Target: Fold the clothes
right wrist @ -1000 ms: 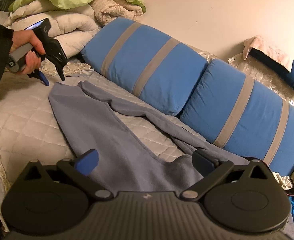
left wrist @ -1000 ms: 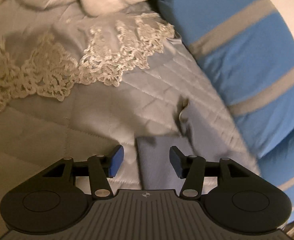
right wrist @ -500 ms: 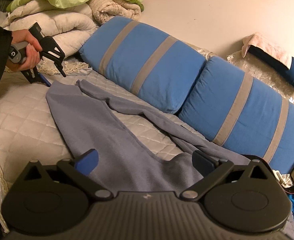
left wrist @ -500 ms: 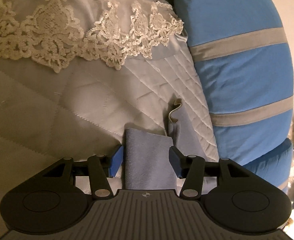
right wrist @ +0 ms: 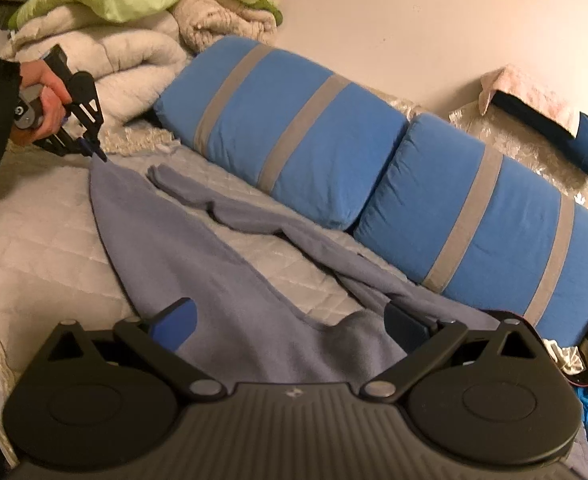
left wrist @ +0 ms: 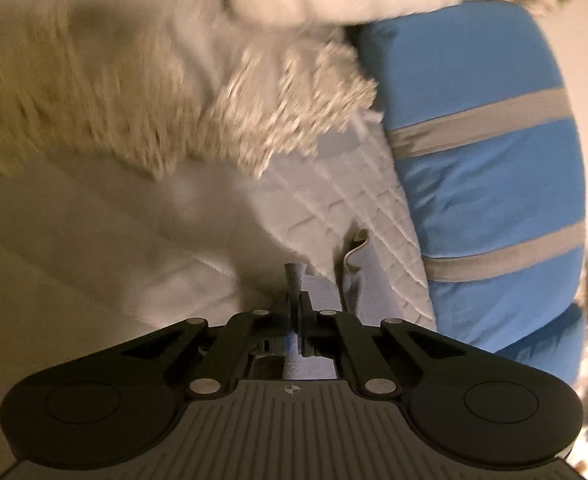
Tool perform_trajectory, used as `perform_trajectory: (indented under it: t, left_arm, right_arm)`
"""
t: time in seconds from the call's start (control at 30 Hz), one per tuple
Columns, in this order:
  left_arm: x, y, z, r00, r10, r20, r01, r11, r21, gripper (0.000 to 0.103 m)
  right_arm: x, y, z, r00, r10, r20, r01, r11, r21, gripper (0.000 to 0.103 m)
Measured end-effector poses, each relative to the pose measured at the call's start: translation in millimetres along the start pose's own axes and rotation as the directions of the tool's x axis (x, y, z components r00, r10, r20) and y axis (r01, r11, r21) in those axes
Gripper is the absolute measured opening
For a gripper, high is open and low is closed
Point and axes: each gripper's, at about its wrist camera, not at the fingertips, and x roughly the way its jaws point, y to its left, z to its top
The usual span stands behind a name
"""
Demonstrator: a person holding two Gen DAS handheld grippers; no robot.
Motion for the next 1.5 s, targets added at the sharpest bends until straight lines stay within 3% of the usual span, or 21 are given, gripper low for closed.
perform_trajectory:
  t: [0.13,0.4,0.5,0.6,0.67,0.7,0.8,0.9,1.03,1.2,1.23,1.27,1.3,1.37,1.5]
  left_arm:
    - [-30,-4,-7,0.991,0.114,0.07,-0.122,0.986,0.116,0.002]
    - [-49,13,-17,0.94,0.326,0.104,-0.34,0.922,0.184,0.002]
    - [-48,12,-18,0.915,0.391,0.104,-0.404,0.885,0.233,0.006]
    - [-52,12,-15,0.867,0.477,0.144,-0.498,0.835,0.235,0.006]
    - [-61,7,-16,0.859,0.472,0.2,-0.51,0.824,0.247,0.008]
    - [-65,4,-17,0.859,0.462,0.222,-0.509,0.821,0.258,0.017]
    - [-73,-12,-21,0.896,0.368,0.248,-0.437,0.83,0.347,0.04]
    - [-66,-29,-24,0.911,0.309,0.274,-0.404,0.804,0.437,0.05]
    - [-40,-39,-23,0.909,0.326,0.258,-0.415,0.76,0.501,0.05]
    - [-8,-38,-22,0.917,0.334,0.219,-0.4,0.74,0.541,0.05]
    - [-4,-37,-21,0.916,0.344,0.205,-0.399,0.741,0.54,0.05]
    - [0,-35,-22,0.912,0.358,0.198,-0.407,0.738,0.539,0.035]
    - [4,-33,-24,0.908,0.373,0.191,-0.415,0.734,0.538,0.011]
    - [7,-34,-25,0.902,0.381,0.203,-0.427,0.721,0.546,0.004]
    - [6,-38,-22,0.894,0.366,0.26,-0.449,0.714,0.537,0.004]
  right_arm:
    - [-5,1,-1,1.0,0.012,0.006,-0.012,1.0,-0.009,0.103]
    - [-15,5,2,0.999,0.032,0.031,-0.031,0.999,-0.024,0.103]
    - [-18,7,2,0.999,0.041,0.032,-0.04,0.999,-0.029,0.103]
    - [-22,10,1,0.998,0.045,0.039,-0.044,0.998,-0.044,0.103]
    - [-25,13,1,0.998,0.05,0.044,-0.048,0.997,-0.052,0.103]
    - [-26,14,1,0.997,0.055,0.046,-0.053,0.997,-0.055,0.103]
    - [-29,16,0,0.997,0.068,0.047,-0.065,0.996,-0.067,0.103]
    - [-27,17,-1,0.997,0.07,0.039,-0.068,0.995,-0.067,0.103]
    - [-26,17,-2,0.997,0.073,0.029,-0.071,0.995,-0.066,0.103]
    - [-24,19,-3,0.997,0.077,0.019,-0.076,0.995,-0.067,0.103]
    - [-23,19,-4,0.997,0.079,0.017,-0.078,0.995,-0.069,0.103]
    - [-22,20,-4,0.997,0.081,0.014,-0.079,0.994,-0.072,0.103]
    - [-22,20,-5,0.997,0.08,0.01,-0.079,0.994,-0.075,0.103]
    - [-20,21,-5,0.997,0.077,0.003,-0.077,0.994,-0.077,0.103]
    - [-19,20,-5,0.996,0.088,-0.004,-0.088,0.994,-0.066,0.103]
